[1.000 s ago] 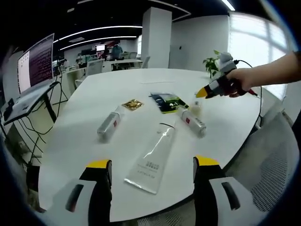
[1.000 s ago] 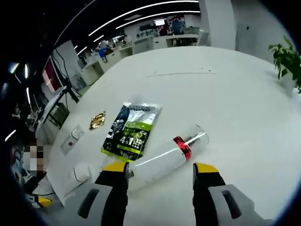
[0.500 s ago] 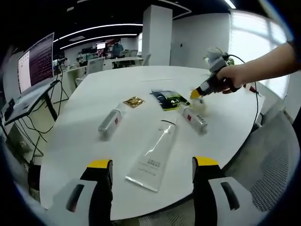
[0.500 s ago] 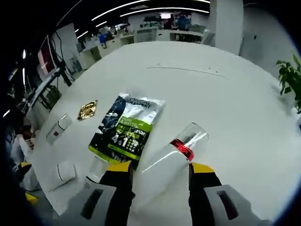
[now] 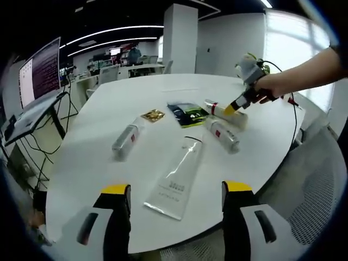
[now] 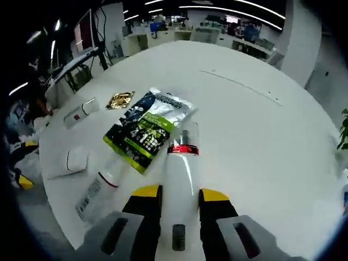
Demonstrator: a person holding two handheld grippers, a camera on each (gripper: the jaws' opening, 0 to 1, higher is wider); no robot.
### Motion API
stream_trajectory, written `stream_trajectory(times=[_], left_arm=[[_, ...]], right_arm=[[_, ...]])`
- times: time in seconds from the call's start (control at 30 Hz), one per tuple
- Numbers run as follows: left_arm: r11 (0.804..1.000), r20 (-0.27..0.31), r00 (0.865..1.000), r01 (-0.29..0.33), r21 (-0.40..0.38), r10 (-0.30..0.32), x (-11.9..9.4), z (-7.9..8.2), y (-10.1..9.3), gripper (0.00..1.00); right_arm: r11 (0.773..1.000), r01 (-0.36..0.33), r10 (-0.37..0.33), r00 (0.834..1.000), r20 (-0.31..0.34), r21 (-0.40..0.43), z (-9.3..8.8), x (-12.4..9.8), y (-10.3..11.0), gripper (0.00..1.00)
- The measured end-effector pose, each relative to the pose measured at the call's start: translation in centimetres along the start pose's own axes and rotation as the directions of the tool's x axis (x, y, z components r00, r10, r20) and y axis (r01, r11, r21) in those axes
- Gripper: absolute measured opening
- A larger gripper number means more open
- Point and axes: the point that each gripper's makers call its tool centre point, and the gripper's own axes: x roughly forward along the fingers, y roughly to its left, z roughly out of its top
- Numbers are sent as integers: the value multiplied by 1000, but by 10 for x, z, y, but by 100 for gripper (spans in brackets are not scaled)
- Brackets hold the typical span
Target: Arrange the skincare products in the storage area until every visible bottle or jar stands upright without overlapping.
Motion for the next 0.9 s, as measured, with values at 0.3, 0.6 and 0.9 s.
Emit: stream_trajectory(times=[0.3, 0.6, 0.9], left_arm=[[1000, -11, 1000, 5, 1, -5, 1, -2, -1, 60], [1000, -20, 1000, 12, 8, -12, 1, -3, -3, 60], [1000, -29, 1000, 4, 6, -4, 1, -4, -2, 59]], right_arm=[[989, -93, 79, 988, -130, -110, -45, -27, 10, 18], [911, -282, 136, 894, -426, -301, -76, -35, 23, 20], [840, -327, 60, 849, -524, -434, -88, -42, 41, 28]])
